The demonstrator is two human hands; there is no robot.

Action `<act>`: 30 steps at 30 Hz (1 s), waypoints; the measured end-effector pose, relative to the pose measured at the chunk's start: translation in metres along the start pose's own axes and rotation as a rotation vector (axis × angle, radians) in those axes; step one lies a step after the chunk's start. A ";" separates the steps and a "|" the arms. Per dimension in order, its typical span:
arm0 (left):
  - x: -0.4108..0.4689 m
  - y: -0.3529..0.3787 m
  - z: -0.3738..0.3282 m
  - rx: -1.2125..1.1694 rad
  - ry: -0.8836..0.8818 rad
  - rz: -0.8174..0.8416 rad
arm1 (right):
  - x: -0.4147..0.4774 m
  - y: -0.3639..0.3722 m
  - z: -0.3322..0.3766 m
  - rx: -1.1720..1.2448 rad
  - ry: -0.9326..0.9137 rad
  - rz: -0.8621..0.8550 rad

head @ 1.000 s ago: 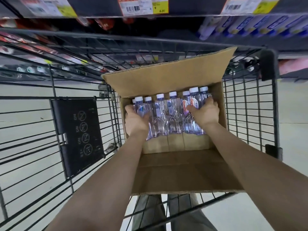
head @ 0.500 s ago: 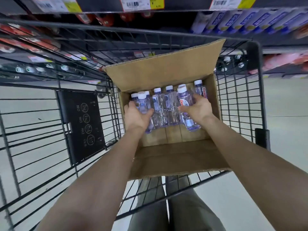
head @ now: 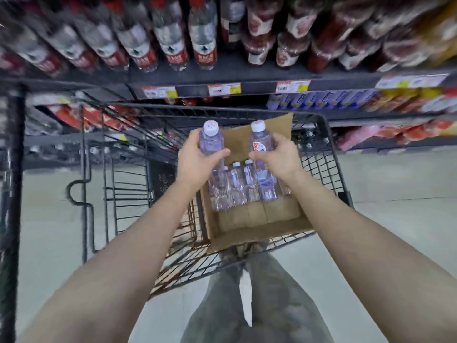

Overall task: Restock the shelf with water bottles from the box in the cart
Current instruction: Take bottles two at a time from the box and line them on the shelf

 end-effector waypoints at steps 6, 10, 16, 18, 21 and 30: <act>-0.030 -0.056 -0.062 -0.045 0.123 0.012 | -0.057 -0.036 0.084 0.107 -0.193 -0.026; -0.055 -0.089 -0.104 -0.109 0.169 -0.052 | -0.093 -0.058 0.132 0.137 -0.362 -0.025; -0.112 -0.147 -0.167 -0.156 0.285 -0.186 | -0.167 -0.098 0.194 0.131 -0.562 -0.022; -0.134 -0.169 -0.187 -0.148 0.314 -0.238 | -0.190 -0.107 0.210 0.126 -0.629 0.002; -0.166 -0.203 -0.213 -0.139 0.343 -0.311 | -0.220 -0.116 0.235 0.193 -0.701 0.030; -0.252 -0.313 -0.257 -0.023 0.339 -0.527 | -0.313 -0.087 0.325 0.221 -0.895 0.185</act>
Point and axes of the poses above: each hand's wrist, its own x-axis towards the middle knuckle, its own y-axis out of the palm, z = x × y, the point moved 1 cm from there along x, towards the middle knuckle, and after that the axes turned 1 degree about -y, right-handed, at the moved point
